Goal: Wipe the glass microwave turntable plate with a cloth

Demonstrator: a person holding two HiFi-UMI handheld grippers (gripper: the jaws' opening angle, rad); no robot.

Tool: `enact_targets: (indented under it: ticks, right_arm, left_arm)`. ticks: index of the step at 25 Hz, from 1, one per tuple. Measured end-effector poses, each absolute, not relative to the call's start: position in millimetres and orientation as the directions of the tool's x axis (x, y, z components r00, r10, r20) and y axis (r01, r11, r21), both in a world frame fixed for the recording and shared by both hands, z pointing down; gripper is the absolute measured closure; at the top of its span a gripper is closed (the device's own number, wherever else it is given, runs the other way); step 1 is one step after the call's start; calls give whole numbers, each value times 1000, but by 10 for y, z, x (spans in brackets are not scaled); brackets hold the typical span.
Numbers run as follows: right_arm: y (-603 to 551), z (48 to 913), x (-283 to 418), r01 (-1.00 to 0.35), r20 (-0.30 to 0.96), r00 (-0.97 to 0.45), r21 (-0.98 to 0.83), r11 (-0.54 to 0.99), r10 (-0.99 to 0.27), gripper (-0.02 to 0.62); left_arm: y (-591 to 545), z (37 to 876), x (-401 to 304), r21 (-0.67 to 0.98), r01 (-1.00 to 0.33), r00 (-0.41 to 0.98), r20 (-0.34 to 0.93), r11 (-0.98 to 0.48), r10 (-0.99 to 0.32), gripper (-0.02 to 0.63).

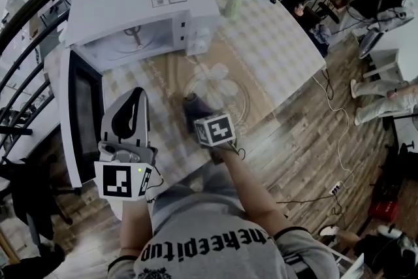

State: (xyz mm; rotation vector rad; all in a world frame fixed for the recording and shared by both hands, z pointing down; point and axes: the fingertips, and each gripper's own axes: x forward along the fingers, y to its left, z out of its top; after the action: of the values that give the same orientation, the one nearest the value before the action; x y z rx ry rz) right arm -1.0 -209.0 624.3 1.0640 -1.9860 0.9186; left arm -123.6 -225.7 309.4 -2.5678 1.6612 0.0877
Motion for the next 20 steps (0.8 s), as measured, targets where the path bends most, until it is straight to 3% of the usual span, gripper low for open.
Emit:
enact_targets:
  ticks: [9, 20]
  right_arm:
    - [-2089, 6263, 644, -929, 822, -333, -202, 310, -462, 505]
    - [-2199, 6262, 1632, -945, 831, -293, -177, 275, -473, 505]
  left_arm:
    - [-2124, 3128, -1147, -23, -897, 442, -96, -442, -892, 594]
    - [-1895, 3044, -615, -31, -928, 372, -92, -371, -924, 595]
